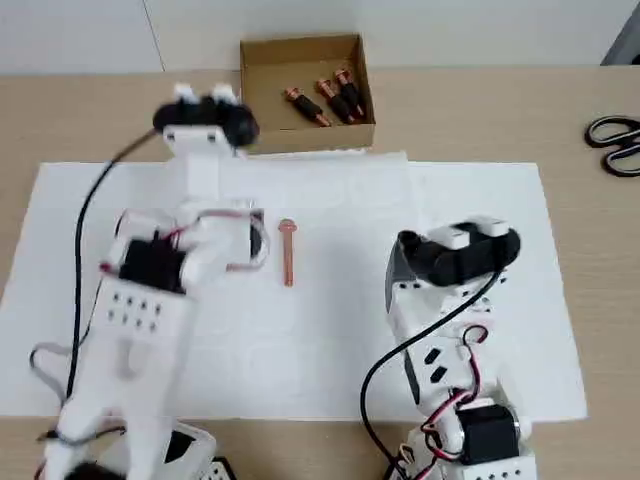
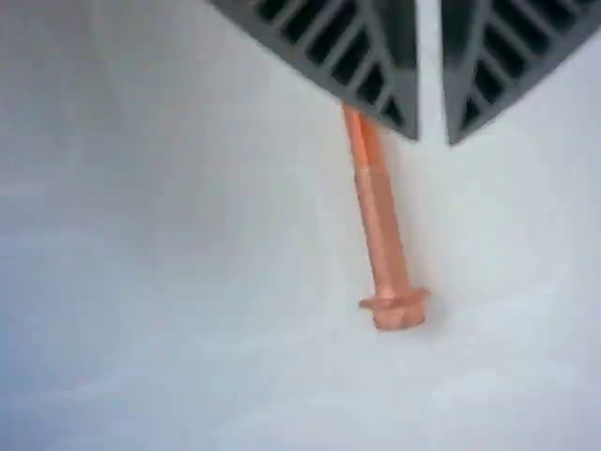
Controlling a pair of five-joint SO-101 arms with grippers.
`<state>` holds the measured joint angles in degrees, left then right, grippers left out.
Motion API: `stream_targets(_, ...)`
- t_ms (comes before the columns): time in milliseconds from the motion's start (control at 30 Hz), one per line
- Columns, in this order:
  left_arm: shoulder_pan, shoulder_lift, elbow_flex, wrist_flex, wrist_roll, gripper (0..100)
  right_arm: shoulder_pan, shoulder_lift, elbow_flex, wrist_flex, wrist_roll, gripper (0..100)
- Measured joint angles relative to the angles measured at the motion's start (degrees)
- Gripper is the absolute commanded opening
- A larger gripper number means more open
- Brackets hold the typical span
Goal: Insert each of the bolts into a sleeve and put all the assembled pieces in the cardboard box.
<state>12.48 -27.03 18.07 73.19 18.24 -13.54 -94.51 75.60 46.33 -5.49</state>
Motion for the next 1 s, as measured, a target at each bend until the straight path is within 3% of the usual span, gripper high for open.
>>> stream_targets(300, 0.26, 19.60, -12.66, 3.16, 11.96, 1, 0.35, -6.86, 8.53, 0.53, 2.90, 0.5)
stream_targets(700, 5.89, 37.27, -27.43, 14.42, 13.45, 1, 0.26, -8.18, 13.45, 0.62, 2.90, 0.5)
stream_targets(1000, 3.43, 50.37, -38.77, 17.41, 20.40, 2, 0.26, -8.18, 13.45, 0.62, 2.90, 0.5)
